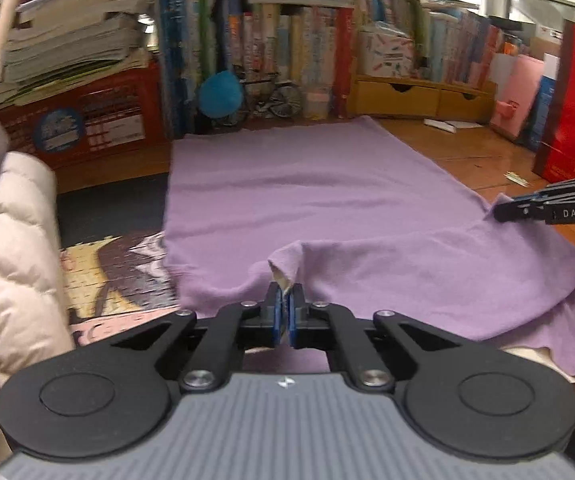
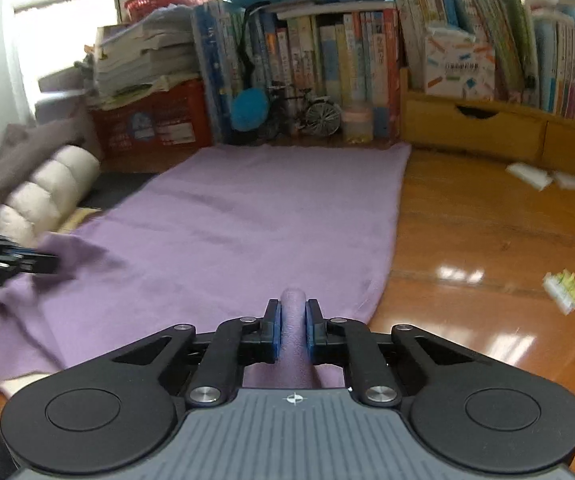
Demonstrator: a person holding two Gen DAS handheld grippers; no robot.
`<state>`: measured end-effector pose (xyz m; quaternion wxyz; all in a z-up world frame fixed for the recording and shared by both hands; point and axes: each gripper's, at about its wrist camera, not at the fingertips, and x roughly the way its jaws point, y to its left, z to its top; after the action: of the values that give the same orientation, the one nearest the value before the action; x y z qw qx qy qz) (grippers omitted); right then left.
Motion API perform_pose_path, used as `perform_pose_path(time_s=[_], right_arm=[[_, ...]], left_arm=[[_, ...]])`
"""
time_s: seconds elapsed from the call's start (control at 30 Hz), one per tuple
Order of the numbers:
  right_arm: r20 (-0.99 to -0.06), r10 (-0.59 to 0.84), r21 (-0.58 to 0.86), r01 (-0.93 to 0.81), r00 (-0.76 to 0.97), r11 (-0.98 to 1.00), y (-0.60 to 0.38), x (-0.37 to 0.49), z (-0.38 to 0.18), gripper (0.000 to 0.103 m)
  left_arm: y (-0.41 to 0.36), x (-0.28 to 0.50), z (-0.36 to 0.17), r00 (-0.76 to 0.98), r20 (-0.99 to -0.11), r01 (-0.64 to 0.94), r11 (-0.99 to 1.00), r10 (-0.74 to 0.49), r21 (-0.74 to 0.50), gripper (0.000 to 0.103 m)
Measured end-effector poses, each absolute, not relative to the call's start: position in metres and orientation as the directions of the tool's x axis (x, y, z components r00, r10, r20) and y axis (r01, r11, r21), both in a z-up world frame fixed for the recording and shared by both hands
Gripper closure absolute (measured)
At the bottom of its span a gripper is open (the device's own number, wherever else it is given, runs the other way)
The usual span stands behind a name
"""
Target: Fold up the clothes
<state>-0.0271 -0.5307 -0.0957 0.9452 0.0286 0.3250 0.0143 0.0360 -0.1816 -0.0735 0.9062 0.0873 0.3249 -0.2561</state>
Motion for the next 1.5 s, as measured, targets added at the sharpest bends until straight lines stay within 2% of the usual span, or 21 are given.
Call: perform_pose_path(time_s=[0.07, 0.13, 0.2, 0.23, 0.27, 0.33, 0.37, 0.43, 0.53, 0.6, 0.63, 0.67, 0.9, 1.13, 1.23, 1.27, 1.3, 1.33, 1.37, 1.43, 1.5], right_arm=[[-0.614, -0.027, -0.007, 0.028, 0.789, 1.0, -0.53, -0.022, -0.097, 0.087], [-0.599, -0.013, 0.018, 0.029, 0.8, 0.999, -0.532, -0.029, -0.094, 0.086], [-0.584, -0.017, 0.015, 0.031, 0.812, 0.999, -0.533, -0.039, -0.09, 0.063], [-0.577, -0.015, 0.018, 0.03, 0.817, 0.999, -0.535, -0.044, -0.088, 0.049], [-0.571, -0.009, 0.025, 0.028, 0.821, 0.999, -0.536, -0.05, -0.085, 0.045], [-0.564, 0.017, 0.055, 0.017, 0.825, 0.998, -0.539, -0.061, -0.08, 0.044], [-0.564, 0.027, 0.065, 0.012, 0.825, 0.998, -0.539, -0.066, -0.078, 0.044], [-0.567, 0.05, 0.078, -0.007, 0.822, 0.997, -0.538, -0.077, -0.074, 0.041], [-0.586, 0.056, 0.062, -0.025, 0.809, 0.998, -0.532, -0.093, -0.075, 0.035], [-0.602, 0.047, 0.06, -0.013, 0.797, 0.998, -0.532, -0.101, -0.079, 0.035], [-0.609, 0.044, 0.072, 0.0, 0.792, 0.997, -0.534, -0.105, -0.081, 0.034], [-0.615, 0.042, 0.09, 0.017, 0.788, 0.996, -0.537, -0.109, -0.084, 0.034], [-0.625, 0.105, 0.239, 0.061, 0.774, 0.969, -0.548, -0.12, -0.099, 0.034], [-0.618, 0.14, 0.28, 0.051, 0.774, 0.959, -0.547, -0.12, -0.103, 0.027], [-0.616, 0.137, 0.276, 0.05, 0.775, 0.96, -0.548, -0.125, -0.103, 0.029], [-0.619, 0.141, 0.278, 0.047, 0.773, 0.959, -0.547, -0.125, -0.104, 0.032], [-0.622, 0.132, 0.271, 0.054, 0.772, 0.961, -0.545, -0.125, -0.105, 0.043], [-0.623, 0.098, 0.248, 0.077, 0.776, 0.966, -0.542, -0.125, -0.106, 0.074], [-0.627, 0.055, 0.221, 0.109, 0.777, 0.969, -0.539, -0.125, -0.106, 0.087], [-0.631, -0.006, 0.201, 0.171, 0.776, 0.965, -0.543, -0.126, -0.107, 0.095], [-0.641, -0.052, 0.191, 0.225, 0.766, 0.955, -0.552, -0.129, -0.107, 0.095]], left_arm=[[-0.181, 0.038, -0.079, 0.655, -0.658, 0.502, 0.865, -0.37, 0.013, 0.102], [-0.181, 0.033, -0.077, 0.658, -0.652, 0.516, 0.856, -0.377, 0.026, 0.102], [-0.182, 0.029, -0.073, 0.67, -0.633, 0.533, 0.845, -0.389, 0.044, 0.097], [-0.182, 0.029, -0.071, 0.675, -0.622, 0.538, 0.842, -0.397, 0.047, 0.086], [-0.182, 0.031, -0.069, 0.68, -0.615, 0.538, 0.841, -0.399, 0.049, 0.059], [-0.185, 0.034, -0.065, 0.689, -0.603, 0.537, 0.842, -0.403, 0.051, 0.03], [-0.187, 0.036, -0.063, 0.694, -0.593, 0.537, 0.842, -0.408, 0.049, 0.022], [-0.191, 0.036, -0.06, 0.692, -0.581, 0.552, 0.832, -0.428, 0.044, 0.021], [-0.2, 0.033, -0.061, 0.673, -0.595, 0.577, 0.815, -0.44, 0.05, 0.022], [-0.205, 0.032, -0.067, 0.647, -0.621, 0.59, 0.806, -0.442, 0.042, 0.042], [-0.207, 0.032, -0.071, 0.633, -0.639, 0.593, 0.804, -0.437, 0.038, 0.076], [-0.208, 0.033, -0.075, 0.618, -0.659, 0.593, 0.805, -0.428, 0.033, 0.103], [-0.197, 0.026, -0.077, 0.638, -0.679, 0.561, 0.823, -0.364, 0.086, 0.103], [-0.175, 0.017, -0.073, 0.712, -0.686, 0.432, 0.865, -0.153, 0.255, 0.103], [-0.174, -0.002, -0.066, 0.706, -0.67, 0.483, 0.848, -0.23, 0.218, 0.102], [-0.175, -0.011, -0.063, 0.704, -0.66, 0.507, 0.837, -0.262, 0.209, 0.102], [-0.178, -0.018, -0.062, 0.701, -0.652, 0.529, 0.824, -0.288, 0.205, 0.102], [-0.182, -0.024, -0.061, 0.697, -0.647, 0.551, 0.809, -0.311, 0.204, 0.099], [-0.186, -0.028, -0.061, 0.69, -0.645, 0.567, 0.8, -0.329, 0.198, 0.096], [-0.194, -0.031, -0.062, 0.676, -0.647, 0.588, 0.788, -0.353, 0.185, 0.096], [-0.202, -0.03, -0.065, 0.665, -0.653, 0.597, 0.783, -0.363, 0.174, 0.096]])
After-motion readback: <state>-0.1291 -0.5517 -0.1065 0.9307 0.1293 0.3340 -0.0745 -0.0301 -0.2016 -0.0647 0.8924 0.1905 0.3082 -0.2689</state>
